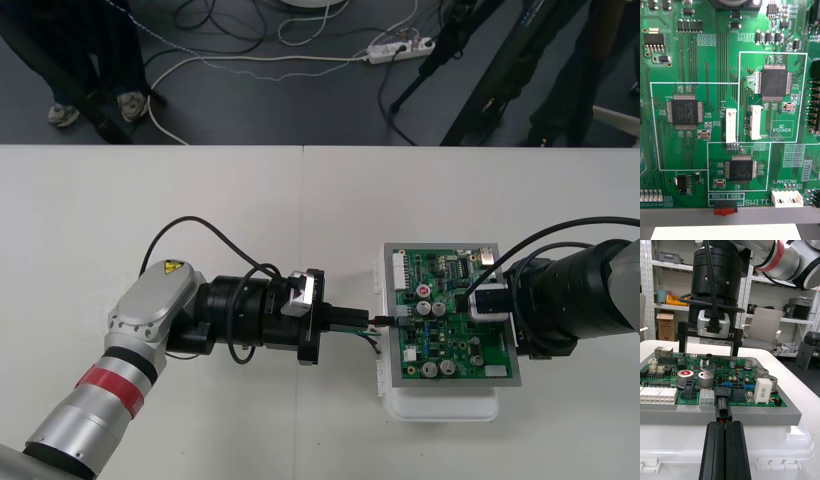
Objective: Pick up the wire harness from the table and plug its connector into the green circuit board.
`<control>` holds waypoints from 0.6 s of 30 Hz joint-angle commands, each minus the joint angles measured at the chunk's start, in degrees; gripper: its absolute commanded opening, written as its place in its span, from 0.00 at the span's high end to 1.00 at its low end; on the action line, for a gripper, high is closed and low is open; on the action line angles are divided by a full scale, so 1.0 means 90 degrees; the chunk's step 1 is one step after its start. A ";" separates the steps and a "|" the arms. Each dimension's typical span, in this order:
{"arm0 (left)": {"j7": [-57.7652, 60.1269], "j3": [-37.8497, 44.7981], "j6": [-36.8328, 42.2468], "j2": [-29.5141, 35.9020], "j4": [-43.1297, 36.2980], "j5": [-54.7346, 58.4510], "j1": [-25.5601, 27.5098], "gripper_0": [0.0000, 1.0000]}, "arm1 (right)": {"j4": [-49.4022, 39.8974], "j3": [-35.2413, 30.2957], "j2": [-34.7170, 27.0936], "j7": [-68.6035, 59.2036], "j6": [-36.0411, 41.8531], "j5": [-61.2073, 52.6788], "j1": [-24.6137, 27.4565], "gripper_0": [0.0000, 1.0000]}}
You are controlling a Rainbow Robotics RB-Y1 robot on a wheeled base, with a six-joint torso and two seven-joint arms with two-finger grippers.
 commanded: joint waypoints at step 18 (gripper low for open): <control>-0.0432 -0.0276 0.0227 -0.0234 -0.0056 0.0139 -0.0263 1.00 | -0.0147 0.0100 0.0095 0.0299 0.0048 0.0096 -0.0164 0.00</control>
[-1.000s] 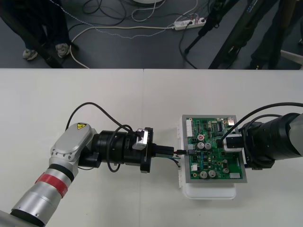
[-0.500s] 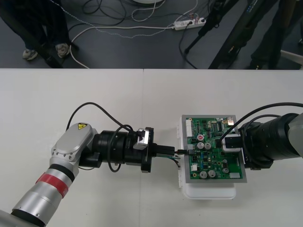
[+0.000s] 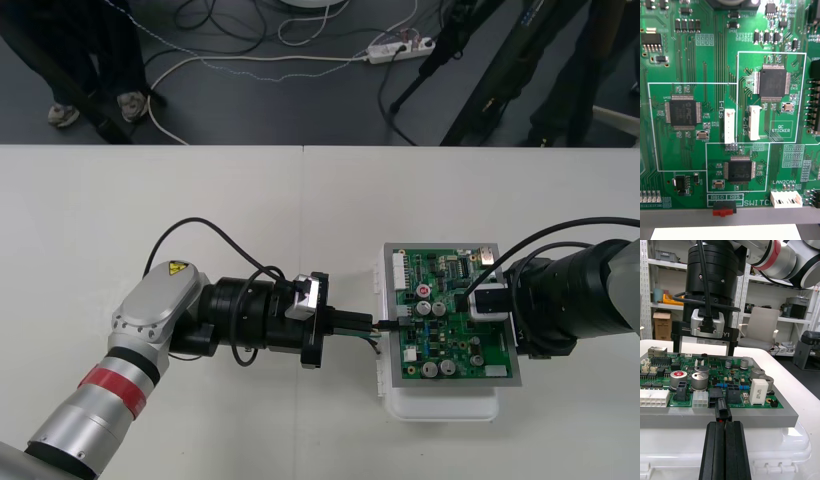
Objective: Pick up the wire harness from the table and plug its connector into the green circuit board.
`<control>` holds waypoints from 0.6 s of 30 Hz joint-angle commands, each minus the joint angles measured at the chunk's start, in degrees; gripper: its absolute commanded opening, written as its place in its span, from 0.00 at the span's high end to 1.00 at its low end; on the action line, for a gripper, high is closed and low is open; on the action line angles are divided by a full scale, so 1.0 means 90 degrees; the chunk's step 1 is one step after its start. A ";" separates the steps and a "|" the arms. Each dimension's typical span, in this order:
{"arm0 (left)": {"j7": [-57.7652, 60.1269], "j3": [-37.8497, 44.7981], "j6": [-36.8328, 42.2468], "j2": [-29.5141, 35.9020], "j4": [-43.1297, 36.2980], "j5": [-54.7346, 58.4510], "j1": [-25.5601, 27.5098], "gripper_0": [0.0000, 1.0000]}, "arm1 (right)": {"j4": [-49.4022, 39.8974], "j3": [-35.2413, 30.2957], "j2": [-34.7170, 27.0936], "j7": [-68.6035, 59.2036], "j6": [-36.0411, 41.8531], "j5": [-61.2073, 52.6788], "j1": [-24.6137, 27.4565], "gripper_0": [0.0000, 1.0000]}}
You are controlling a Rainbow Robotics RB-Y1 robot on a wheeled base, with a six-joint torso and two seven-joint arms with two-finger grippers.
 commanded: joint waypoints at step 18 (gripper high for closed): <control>-0.0539 -0.0149 0.0307 -0.0251 -0.0057 0.0186 -0.0260 1.00 | -0.0147 0.0090 0.0072 0.0269 0.0048 0.0025 -0.0164 0.00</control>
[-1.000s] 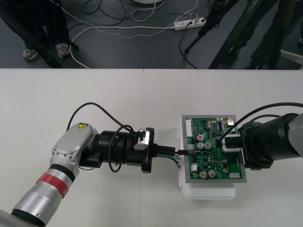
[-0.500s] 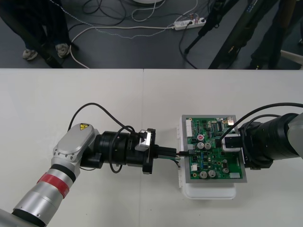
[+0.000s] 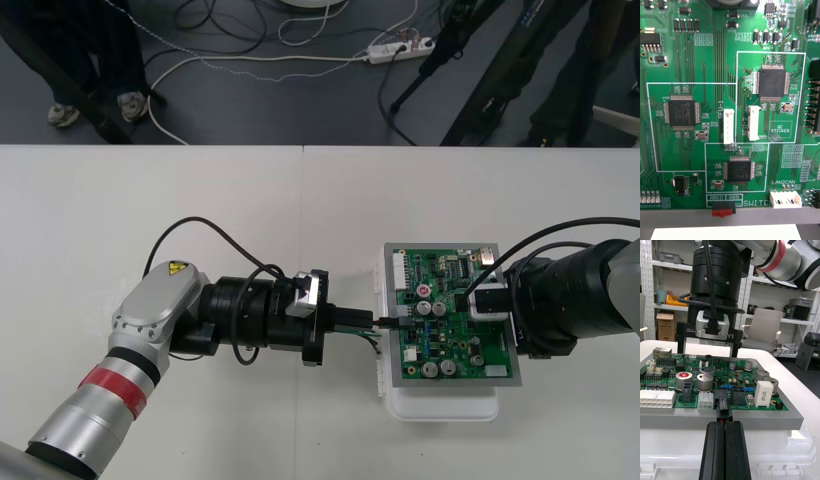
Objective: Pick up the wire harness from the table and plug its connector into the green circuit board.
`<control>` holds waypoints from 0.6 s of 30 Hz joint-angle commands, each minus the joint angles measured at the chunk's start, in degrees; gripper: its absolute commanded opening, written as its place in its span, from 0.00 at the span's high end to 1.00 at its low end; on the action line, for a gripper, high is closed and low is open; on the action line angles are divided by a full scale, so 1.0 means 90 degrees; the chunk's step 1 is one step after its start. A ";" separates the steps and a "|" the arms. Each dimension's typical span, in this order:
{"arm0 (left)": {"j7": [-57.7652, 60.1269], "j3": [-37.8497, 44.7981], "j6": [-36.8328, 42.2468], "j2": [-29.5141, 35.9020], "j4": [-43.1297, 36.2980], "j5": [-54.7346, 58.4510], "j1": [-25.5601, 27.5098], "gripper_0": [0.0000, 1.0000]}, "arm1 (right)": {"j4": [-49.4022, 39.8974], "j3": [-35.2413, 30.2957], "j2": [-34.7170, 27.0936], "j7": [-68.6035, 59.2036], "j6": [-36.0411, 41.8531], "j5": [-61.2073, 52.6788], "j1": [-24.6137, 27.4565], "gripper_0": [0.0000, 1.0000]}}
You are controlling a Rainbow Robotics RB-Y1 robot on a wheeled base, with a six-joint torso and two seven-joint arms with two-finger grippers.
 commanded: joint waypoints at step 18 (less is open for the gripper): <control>-0.0832 -0.0149 0.0237 -0.0242 -0.0059 0.0129 -0.0347 1.00 | -0.0147 0.0090 0.0070 0.0259 0.0048 0.0017 -0.0164 0.00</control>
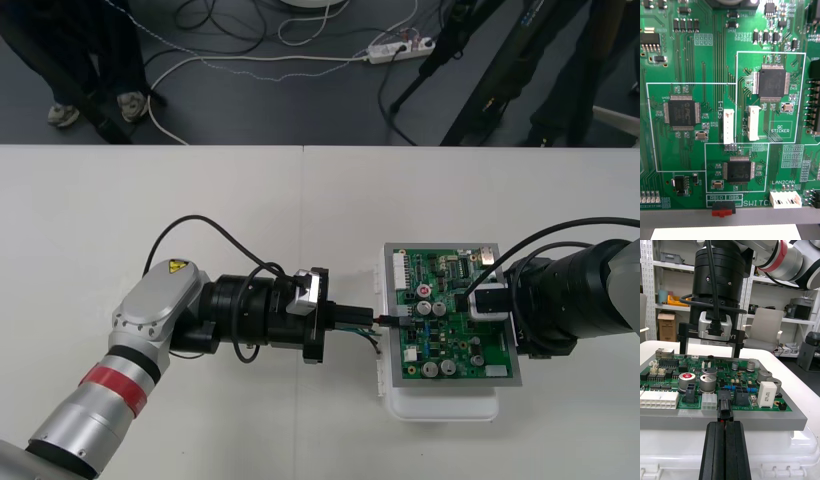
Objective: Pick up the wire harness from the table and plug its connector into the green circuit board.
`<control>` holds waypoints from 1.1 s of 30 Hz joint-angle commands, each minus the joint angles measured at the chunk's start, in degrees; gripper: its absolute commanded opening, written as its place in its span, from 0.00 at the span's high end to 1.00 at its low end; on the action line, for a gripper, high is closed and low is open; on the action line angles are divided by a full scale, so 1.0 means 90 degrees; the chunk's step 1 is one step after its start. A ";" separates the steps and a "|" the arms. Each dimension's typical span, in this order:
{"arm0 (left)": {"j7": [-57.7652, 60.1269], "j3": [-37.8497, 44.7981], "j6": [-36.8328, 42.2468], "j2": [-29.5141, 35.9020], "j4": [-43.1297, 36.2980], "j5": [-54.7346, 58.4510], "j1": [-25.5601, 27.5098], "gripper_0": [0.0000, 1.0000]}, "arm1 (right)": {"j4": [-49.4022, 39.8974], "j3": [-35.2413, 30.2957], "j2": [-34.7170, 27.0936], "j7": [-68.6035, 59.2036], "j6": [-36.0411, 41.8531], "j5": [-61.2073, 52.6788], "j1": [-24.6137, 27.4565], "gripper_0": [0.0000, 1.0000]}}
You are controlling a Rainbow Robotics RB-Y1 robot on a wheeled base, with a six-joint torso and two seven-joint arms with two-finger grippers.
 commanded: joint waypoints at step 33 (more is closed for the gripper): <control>-0.1153 -0.0246 0.0210 -0.0330 -0.0065 0.0162 -0.0340 1.00 | -0.0147 0.0090 0.0060 0.0250 0.0049 0.0033 -0.0145 0.00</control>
